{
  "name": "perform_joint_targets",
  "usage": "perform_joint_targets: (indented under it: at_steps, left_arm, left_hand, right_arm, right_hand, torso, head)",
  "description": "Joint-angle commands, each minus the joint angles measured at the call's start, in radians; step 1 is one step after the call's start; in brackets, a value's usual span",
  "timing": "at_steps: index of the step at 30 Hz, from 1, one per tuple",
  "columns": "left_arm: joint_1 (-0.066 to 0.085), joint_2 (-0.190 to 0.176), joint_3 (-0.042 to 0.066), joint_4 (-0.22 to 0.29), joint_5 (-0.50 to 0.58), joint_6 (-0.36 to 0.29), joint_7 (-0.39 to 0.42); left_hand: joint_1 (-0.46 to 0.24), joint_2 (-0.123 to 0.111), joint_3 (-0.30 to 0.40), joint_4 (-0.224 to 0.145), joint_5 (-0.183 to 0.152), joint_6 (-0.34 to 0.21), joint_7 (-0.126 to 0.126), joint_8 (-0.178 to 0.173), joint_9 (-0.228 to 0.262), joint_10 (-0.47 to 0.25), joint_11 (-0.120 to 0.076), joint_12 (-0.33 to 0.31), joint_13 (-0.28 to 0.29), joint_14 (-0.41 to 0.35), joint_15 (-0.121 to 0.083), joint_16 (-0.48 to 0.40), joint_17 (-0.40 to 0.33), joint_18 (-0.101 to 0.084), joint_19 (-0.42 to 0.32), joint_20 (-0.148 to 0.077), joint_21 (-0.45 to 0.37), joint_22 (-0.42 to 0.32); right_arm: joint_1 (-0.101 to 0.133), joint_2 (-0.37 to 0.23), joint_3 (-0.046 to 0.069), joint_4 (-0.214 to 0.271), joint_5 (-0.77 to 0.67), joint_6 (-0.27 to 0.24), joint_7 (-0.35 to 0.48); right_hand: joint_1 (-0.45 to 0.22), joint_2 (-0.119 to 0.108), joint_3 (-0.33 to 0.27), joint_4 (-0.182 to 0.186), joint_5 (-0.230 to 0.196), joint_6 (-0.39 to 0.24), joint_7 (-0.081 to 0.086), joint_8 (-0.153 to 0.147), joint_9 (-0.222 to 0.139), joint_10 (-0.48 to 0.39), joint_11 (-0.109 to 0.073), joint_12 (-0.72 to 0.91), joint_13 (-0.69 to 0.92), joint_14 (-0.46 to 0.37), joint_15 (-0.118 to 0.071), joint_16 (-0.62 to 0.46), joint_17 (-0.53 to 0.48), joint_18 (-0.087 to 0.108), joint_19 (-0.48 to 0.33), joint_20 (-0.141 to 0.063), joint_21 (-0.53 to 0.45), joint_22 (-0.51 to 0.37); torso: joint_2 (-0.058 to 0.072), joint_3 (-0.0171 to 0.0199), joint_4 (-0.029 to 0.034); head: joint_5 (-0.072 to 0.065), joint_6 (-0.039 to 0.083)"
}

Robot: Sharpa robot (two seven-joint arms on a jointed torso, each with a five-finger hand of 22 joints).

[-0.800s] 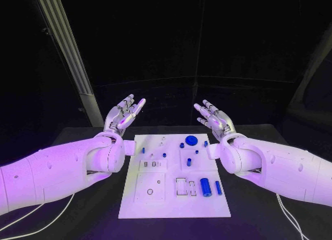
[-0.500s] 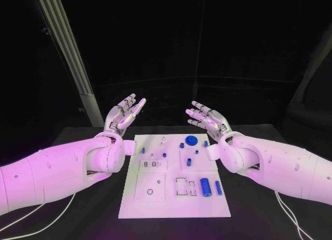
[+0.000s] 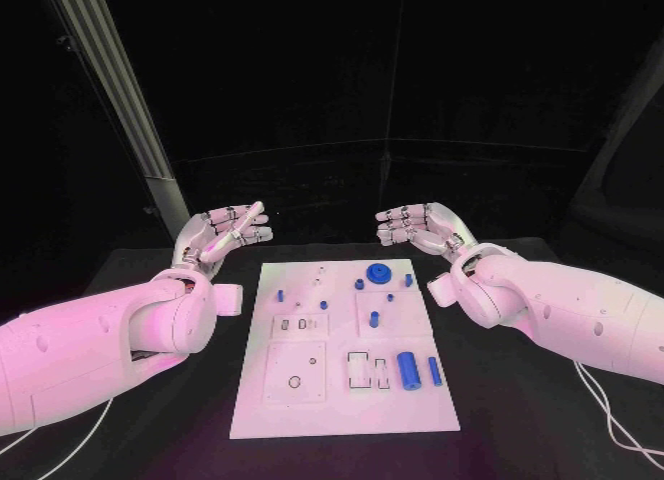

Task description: Assemble the parts on the task board

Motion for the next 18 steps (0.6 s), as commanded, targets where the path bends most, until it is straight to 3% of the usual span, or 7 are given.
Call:
perform_joint_targets:
  at_steps: [1, 6, 9, 13, 14, 15, 18]
  left_arm:
    - [0.007, -0.018, 0.001, 0.027, -0.040, 0.058, 0.008]
    - [0.015, -0.047, 0.001, 0.075, -0.049, 0.071, -0.003]
    - [0.017, -0.062, 0.001, 0.108, -0.052, 0.075, -0.009]
    - [0.019, -0.066, 0.001, 0.143, -0.053, 0.085, -0.019]
    - [0.019, -0.066, 0.001, 0.148, -0.053, 0.086, -0.020]
    - [0.019, -0.065, 0.001, 0.153, -0.053, 0.087, -0.022]
    - [0.019, -0.063, 0.001, 0.168, -0.053, 0.091, -0.027]
  left_hand:
    - [0.017, -0.001, -0.004, -0.013, 0.001, 0.019, 0.018, 0.001, -0.004, 0.021, -0.005, -0.002, -0.007, 0.022, -0.006, 0.002, 0.000, 0.015, 0.022, -0.008, 0.004, -0.001]
    - [0.039, 0.001, -0.013, -0.035, 0.001, 0.032, 0.015, -0.009, -0.013, 0.037, -0.008, -0.017, -0.018, 0.029, -0.007, -0.016, -0.005, 0.013, 0.033, -0.011, -0.003, -0.009]
    - [0.044, 0.003, -0.016, -0.041, 0.001, 0.035, 0.014, -0.013, -0.017, 0.041, -0.008, -0.024, -0.022, 0.030, -0.007, -0.023, -0.007, 0.013, 0.036, -0.011, -0.006, -0.012]
    - [0.045, 0.005, -0.020, -0.044, 0.001, 0.036, 0.015, -0.018, -0.020, 0.042, -0.007, -0.030, -0.024, 0.029, -0.006, -0.031, -0.009, 0.012, 0.037, -0.011, -0.010, -0.016]
    - [0.044, 0.006, -0.021, -0.044, 0.001, 0.037, 0.015, -0.019, -0.021, 0.042, -0.007, -0.032, -0.024, 0.028, -0.006, -0.033, -0.010, 0.012, 0.037, -0.011, -0.011, -0.016]
    - [0.044, 0.006, -0.022, -0.044, 0.001, 0.037, 0.015, -0.020, -0.022, 0.042, -0.007, -0.033, -0.024, 0.028, -0.005, -0.034, -0.010, 0.012, 0.037, -0.011, -0.012, -0.017]
    - [0.044, 0.008, -0.023, -0.045, 0.001, 0.038, 0.015, -0.021, -0.023, 0.043, -0.006, -0.036, -0.025, 0.027, -0.005, -0.037, -0.011, 0.012, 0.038, -0.010, -0.013, -0.018]
  right_arm:
    - [0.027, -0.002, 0.002, -0.014, -0.248, 0.007, -0.049]
    - [0.070, -0.003, 0.002, -0.024, -0.473, 0.034, -0.127]
    - [0.094, 0.001, 0.002, -0.024, -0.633, 0.048, -0.186]
    - [0.111, 0.010, 0.002, -0.022, -0.838, 0.084, -0.275]
    - [0.112, 0.013, 0.002, -0.023, -0.872, 0.094, -0.290]
    - [0.114, 0.016, 0.002, -0.024, -0.905, 0.105, -0.305]
    - [0.117, 0.028, 0.003, -0.028, -1.005, 0.138, -0.350]
  right_hand:
    - [0.041, -0.033, 0.060, -0.011, -0.001, 0.165, 0.012, 0.007, -0.004, 0.190, -0.041, -0.009, 0.002, 0.209, -0.059, 0.013, 0.002, 0.019, 0.179, -0.061, 0.098, 0.031]
    - [0.043, -0.058, 0.090, -0.010, 0.002, 0.198, 0.000, -0.008, -0.007, 0.239, -0.055, -0.033, 0.002, 0.279, -0.080, 0.003, 0.001, 0.018, 0.228, -0.091, 0.160, 0.061]
    - [0.052, -0.077, 0.103, -0.009, 0.003, 0.226, -0.012, -0.012, -0.005, 0.277, -0.072, -0.040, 0.004, 0.354, -0.106, 0.015, 0.004, 0.017, 0.296, -0.117, 0.241, 0.102]
    - [0.041, -0.103, 0.137, -0.009, 0.003, 0.251, -0.022, -0.032, -0.007, 0.317, -0.083, -0.064, 0.004, 0.400, -0.119, -0.008, 0.003, 0.014, 0.340, -0.136, 0.358, 0.168]
    - [0.035, -0.106, 0.137, -0.005, -0.001, 0.251, -0.024, -0.036, -0.007, 0.316, -0.088, -0.069, 0.004, 0.483, -0.131, 0.036, 0.021, 0.019, 0.342, -0.142, 0.369, 0.175]
    - [0.032, -0.109, 0.137, -0.005, -0.003, 0.252, -0.026, -0.038, -0.007, 0.318, -0.091, -0.071, 0.004, 0.515, -0.137, 0.053, 0.027, 0.020, 0.347, -0.145, 0.378, 0.180]
    - [0.010, -0.124, 0.144, -0.004, -0.008, 0.254, -0.031, -0.051, -0.006, 0.317, -0.098, -0.085, 0.005, 0.553, -0.149, 0.113, 0.046, 0.020, 0.367, -0.156, 0.422, 0.203]
  torso:
    - [0.032, -0.0038, 0.0027]
    - [0.058, -0.0082, 0.0097]
    - [0.077, -0.0112, 0.0153]
    - [0.100, -0.0167, 0.0263]
    - [0.107, -0.0176, 0.0293]
    - [0.108, -0.0177, 0.0298]
    - [0.122, -0.0195, 0.0360]
  head:
    - [-0.005, 0.008]
    - [-0.014, 0.019]
    - [-0.019, 0.027]
    - [-0.029, 0.035]
    - [-0.031, 0.038]
    - [-0.031, 0.039]
    - [-0.036, 0.042]
